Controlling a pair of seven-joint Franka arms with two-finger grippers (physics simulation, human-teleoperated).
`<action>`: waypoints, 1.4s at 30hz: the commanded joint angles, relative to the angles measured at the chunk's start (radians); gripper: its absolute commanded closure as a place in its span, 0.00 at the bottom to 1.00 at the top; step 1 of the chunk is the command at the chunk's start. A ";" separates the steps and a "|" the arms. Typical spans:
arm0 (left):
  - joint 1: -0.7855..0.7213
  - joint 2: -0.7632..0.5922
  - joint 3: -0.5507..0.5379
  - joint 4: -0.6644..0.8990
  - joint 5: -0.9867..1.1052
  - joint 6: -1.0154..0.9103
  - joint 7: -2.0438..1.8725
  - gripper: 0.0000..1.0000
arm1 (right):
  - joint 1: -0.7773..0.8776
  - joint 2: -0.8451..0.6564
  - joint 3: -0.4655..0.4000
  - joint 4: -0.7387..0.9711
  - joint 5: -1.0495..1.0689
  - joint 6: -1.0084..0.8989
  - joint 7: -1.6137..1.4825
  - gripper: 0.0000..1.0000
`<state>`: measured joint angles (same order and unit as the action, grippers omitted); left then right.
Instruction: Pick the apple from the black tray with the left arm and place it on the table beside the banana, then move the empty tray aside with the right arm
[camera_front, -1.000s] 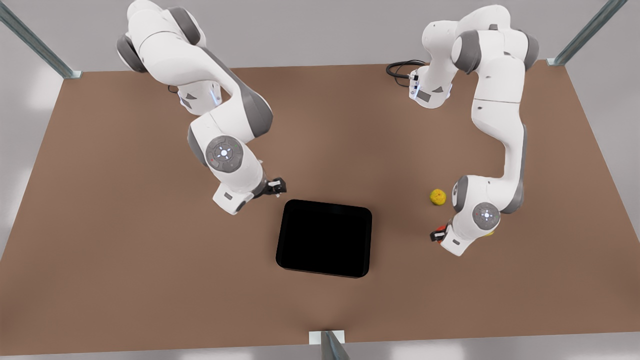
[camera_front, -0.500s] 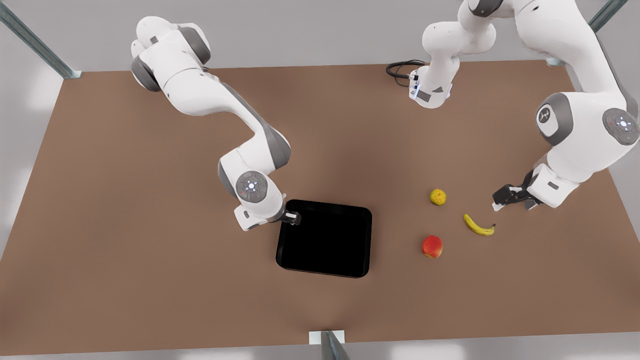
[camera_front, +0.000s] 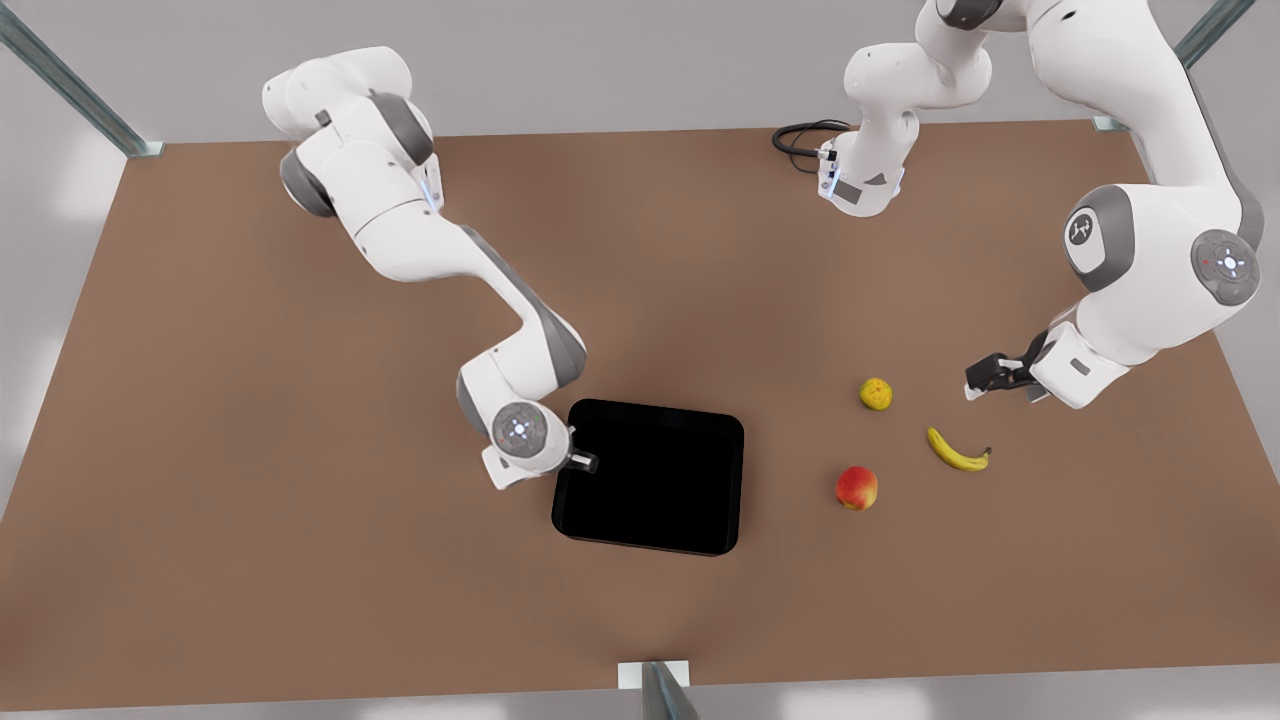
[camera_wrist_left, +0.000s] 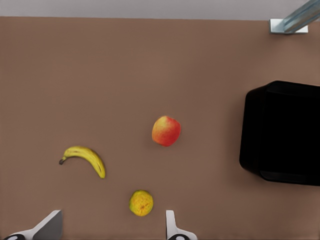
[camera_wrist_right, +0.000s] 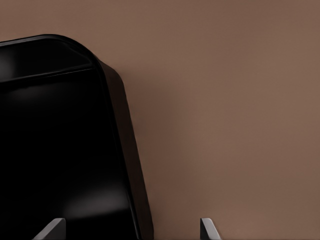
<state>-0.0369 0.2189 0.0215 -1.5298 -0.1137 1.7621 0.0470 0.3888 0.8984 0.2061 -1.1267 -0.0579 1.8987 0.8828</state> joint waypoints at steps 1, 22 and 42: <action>0.000 -0.001 0.000 0.000 0.000 -0.010 0.039 0.00 | 0.002 0.005 0.003 -0.010 0.004 0.028 -0.105 0.00; 0.002 -0.001 0.001 -0.004 0.002 -0.010 0.039 0.00 | -0.018 0.057 0.018 -0.031 0.075 0.062 -0.232 0.63; 0.003 -0.006 0.005 -0.004 0.003 -0.023 0.042 0.00 | -0.060 -0.118 0.053 -0.025 0.076 -0.208 -0.369 0.90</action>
<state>-0.0343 0.2139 0.0261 -1.5342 -0.1112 1.7440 0.0839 0.3243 0.8021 0.2631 -1.1534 0.0264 1.8466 0.6429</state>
